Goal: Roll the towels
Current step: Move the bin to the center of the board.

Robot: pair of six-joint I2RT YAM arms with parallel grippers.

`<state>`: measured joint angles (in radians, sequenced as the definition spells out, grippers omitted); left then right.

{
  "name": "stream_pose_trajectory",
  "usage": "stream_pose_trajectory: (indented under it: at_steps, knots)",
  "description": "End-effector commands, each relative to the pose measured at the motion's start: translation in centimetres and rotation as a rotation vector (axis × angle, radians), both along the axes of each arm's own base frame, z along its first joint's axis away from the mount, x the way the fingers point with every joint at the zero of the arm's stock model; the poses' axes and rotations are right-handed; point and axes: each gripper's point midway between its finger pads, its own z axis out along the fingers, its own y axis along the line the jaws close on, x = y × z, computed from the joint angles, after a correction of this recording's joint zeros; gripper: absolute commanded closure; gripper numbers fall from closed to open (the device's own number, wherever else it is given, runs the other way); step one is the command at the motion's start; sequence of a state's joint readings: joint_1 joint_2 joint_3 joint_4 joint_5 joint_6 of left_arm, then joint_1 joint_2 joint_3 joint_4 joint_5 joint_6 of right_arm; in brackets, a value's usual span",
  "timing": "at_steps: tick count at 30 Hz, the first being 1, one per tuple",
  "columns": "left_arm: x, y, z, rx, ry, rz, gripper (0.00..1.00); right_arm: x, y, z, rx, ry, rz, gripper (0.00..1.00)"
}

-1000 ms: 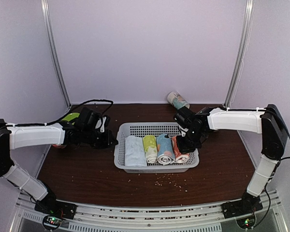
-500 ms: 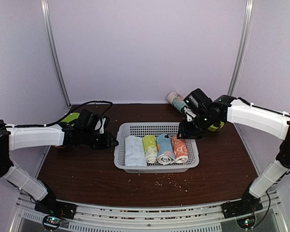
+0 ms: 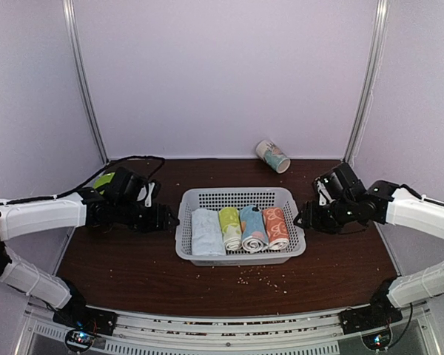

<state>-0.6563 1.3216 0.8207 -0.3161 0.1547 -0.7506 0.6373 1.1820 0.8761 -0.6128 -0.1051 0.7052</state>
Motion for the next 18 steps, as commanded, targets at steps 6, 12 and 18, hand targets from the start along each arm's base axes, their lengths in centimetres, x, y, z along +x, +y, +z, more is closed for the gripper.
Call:
stream_pose_trajectory:
  at_steps: [6,12,18]
  knots:
    - [-0.6,1.9,1.2,0.018,-0.033,0.073,0.29,-0.2,0.5,-1.7,0.214,0.006,-0.081,0.43]
    - [-1.3,3.4,1.6,0.027,-0.042,0.125,0.24,-0.1,1.7,-3.1,0.259,0.041,-0.064,0.58]
    - [-1.8,4.8,1.9,0.045,-0.043,0.171,0.24,1.1,2.8,-3.4,0.295,0.035,-0.066,0.74]
